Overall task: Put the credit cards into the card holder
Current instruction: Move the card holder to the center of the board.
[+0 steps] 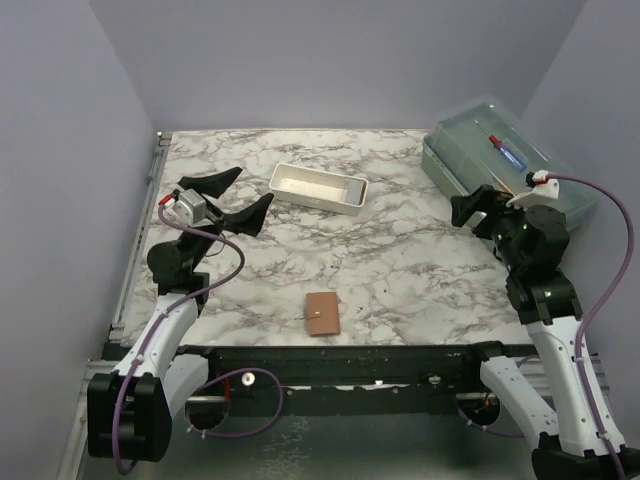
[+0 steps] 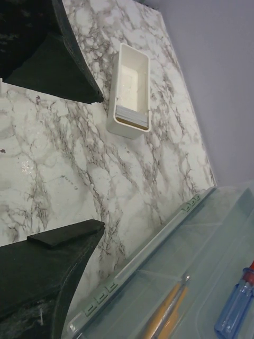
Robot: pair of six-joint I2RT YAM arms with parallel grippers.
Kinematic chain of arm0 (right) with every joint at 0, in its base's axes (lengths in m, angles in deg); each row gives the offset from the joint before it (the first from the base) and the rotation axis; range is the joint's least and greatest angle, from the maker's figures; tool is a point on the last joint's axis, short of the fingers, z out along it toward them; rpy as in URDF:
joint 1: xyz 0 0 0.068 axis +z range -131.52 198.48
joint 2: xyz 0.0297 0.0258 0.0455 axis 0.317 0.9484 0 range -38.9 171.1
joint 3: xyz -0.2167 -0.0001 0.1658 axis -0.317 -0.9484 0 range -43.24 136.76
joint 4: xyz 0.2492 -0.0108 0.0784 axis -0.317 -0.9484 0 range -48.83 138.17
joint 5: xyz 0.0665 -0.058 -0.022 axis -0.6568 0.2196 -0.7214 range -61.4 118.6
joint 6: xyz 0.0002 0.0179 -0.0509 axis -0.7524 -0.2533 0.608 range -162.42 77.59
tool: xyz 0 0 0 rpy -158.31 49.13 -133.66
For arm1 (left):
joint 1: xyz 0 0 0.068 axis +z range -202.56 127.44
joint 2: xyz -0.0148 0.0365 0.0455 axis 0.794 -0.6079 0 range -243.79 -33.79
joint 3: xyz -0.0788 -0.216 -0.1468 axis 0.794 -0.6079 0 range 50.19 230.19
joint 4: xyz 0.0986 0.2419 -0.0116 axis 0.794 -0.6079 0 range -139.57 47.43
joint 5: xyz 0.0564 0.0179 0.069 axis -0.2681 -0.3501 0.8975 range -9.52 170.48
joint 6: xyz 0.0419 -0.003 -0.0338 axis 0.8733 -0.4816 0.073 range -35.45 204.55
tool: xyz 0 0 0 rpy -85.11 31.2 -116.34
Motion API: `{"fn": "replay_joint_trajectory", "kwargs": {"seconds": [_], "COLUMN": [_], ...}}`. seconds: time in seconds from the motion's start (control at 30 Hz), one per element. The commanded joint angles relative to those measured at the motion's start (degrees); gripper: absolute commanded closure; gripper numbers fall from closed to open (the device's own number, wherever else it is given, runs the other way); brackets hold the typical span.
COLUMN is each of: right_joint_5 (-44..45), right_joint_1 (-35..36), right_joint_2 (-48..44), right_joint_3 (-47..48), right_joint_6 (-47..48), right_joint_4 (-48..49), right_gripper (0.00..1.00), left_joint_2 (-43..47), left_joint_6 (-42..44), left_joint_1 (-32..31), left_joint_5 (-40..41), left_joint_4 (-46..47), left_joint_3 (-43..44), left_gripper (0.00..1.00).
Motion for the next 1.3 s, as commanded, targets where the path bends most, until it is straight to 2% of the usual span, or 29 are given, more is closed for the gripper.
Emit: {"fn": "replay_joint_trajectory", "kwargs": {"seconds": [0.0,0.07,0.2,0.33,0.4,0.53,0.6,0.7,0.77,0.87,0.97,1.07,1.17,1.27], "right_joint_5": [3.2,1.4,-6.0,-14.9,-20.9,-32.7,-35.6,-35.1,-32.5,-26.9,-23.0,-20.8,-17.4,-16.5], "right_joint_1": [0.3,0.3,0.3,0.3,0.3,0.4,1.0,5.1,9.3,17.0,24.1,29.6,34.7,37.7], "right_joint_2": [1.7,3.3,5.7,7.6,8.0,12.7,15.2,17.3,19.5,25.7,31.6,35.8,39.7,43.4], "right_joint_3": [1.7,1.1,-1.9,-4.8,-6.7,-9.9,-13.2,-16.8,-17.2,-15.6,-14.0,-13.8,-12.7,-11.9], "right_joint_6": [-1.5,-2.3,-5.4,-9.7,-10.3,-14.0,-16.3,-20.0,-21.2,-21.6,-22.3,-23.9,-24.8,-25.5], "right_joint_4": [-4.1,-4.9,-5.6,-4.7,-2.4,1.0,3.8,8.8,10.6,11.7,13.4,17.2,18.8,19.4], "right_gripper": [0.00,0.00,0.00,0.00,0.00,0.00,0.02,0.04,0.04,0.05,0.05,0.06,0.07,0.08], "left_joint_2": [-0.9,-1.1,0.3,1.3,0.8,-2.3,-4.7,-10.0,-12.9,-14.6,-15.0,-15.3,-15.9,-16.5], "left_joint_6": [-3.7,-7.6,-17.0,-28.3,-35.5,-32.6,-30.4,-26.9,-25.1,-25.6,-26.4,-27.5,-28.0,-28.6], "left_joint_1": [-1.0,-1.2,-1.6,-1.7,-1.8,-2.2,-2.2,-4.1,-8.8,-18.7,-24.9,-27.1,-27.2,-27.3], "left_joint_5": [-0.4,2.6,13.6,23.5,27.4,18.6,15.8,14.4,16.4,25.6,32.8,32.6,27.7,25.3], "left_joint_4": [-11.4,-14.1,-21.8,-36.8,-48.8,-52.1,-59.1,-70.6,-75.1,-76.6,-75.6,-68.7,-62.5,-61.9], "left_joint_3": [2.5,2.8,2.6,4.5,7.4,9.0,11.1,14.2,14.3,11.6,8.8,4.8,2.3,1.7], "left_gripper": [0.01,0.01,0.01,0.01,0.01,0.01,0.01,0.01,0.01,0.01,0.01,0.01,0.01,0.01]}}
